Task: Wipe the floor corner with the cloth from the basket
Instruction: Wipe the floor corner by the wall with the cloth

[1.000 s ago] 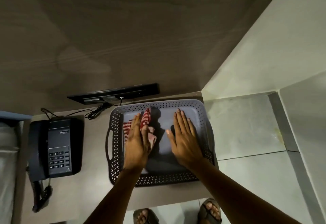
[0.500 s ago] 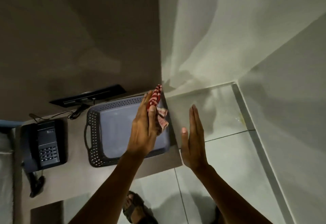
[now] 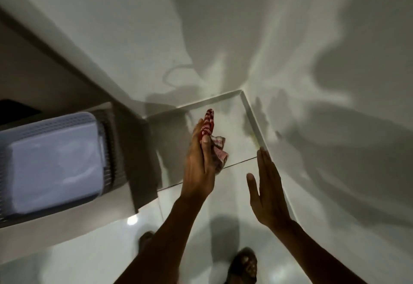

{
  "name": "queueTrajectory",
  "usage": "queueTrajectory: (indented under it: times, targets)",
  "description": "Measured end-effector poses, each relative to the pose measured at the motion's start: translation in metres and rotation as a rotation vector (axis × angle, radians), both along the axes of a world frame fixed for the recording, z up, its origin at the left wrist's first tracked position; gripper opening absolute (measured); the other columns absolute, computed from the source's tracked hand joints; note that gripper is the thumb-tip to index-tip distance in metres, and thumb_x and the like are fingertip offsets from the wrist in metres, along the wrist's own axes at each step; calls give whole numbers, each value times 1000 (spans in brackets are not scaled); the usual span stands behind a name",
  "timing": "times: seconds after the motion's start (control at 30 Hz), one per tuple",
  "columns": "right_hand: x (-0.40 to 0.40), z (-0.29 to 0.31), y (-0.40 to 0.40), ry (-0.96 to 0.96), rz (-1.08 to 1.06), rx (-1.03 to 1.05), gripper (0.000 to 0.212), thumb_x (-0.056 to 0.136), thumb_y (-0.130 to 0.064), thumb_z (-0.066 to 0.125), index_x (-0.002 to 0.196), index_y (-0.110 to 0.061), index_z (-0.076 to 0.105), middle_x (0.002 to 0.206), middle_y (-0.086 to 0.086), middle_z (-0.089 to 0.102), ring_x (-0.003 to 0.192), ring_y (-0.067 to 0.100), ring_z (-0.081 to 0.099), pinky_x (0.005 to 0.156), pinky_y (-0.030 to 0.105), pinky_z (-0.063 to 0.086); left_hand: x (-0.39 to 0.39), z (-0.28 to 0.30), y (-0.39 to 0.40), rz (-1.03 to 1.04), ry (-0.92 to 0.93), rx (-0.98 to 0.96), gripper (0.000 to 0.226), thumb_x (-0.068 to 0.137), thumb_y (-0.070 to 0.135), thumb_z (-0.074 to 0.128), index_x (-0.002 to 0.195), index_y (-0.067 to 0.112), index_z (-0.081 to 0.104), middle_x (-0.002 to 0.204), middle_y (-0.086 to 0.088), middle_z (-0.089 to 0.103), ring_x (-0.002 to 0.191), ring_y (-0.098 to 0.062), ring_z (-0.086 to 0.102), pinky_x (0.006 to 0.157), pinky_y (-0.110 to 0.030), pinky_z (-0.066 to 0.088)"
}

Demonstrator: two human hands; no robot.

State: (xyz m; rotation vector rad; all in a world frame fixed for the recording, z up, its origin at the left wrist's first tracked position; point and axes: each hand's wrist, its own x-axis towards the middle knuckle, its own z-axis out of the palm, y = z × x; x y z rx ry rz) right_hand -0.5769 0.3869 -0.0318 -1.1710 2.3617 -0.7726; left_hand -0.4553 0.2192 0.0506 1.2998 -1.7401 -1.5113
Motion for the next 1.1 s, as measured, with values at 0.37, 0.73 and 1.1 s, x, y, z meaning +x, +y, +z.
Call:
queueTrajectory:
  times: [0.37,0.73,1.1]
  targets:
    - [-56,-271,60,42,20,117,78,115,-60,29,178,-25,-1,188,-2,2,173,10,-1,140,30,-2,-116,-281,34,-121,-86,-25,54,117,46,29,167,28,36,167,0,52,153,-19,51,125,-51,47]
    - [-84,-444,79,279,-12,119,81,112,-52,47,176,-10,20,187,8,15,172,26,20,138,47,24,-206,-465,31,-372,-315,-397,61,114,41,25,170,17,30,180,-6,30,169,-20,19,140,-41,7]
    - [-81,-458,76,445,-107,153,89,105,-59,48,171,-2,29,183,16,25,169,32,31,135,50,31,-201,-512,63,-416,-526,-804,51,110,34,49,157,15,57,166,-6,54,159,-28,45,133,-51,32]
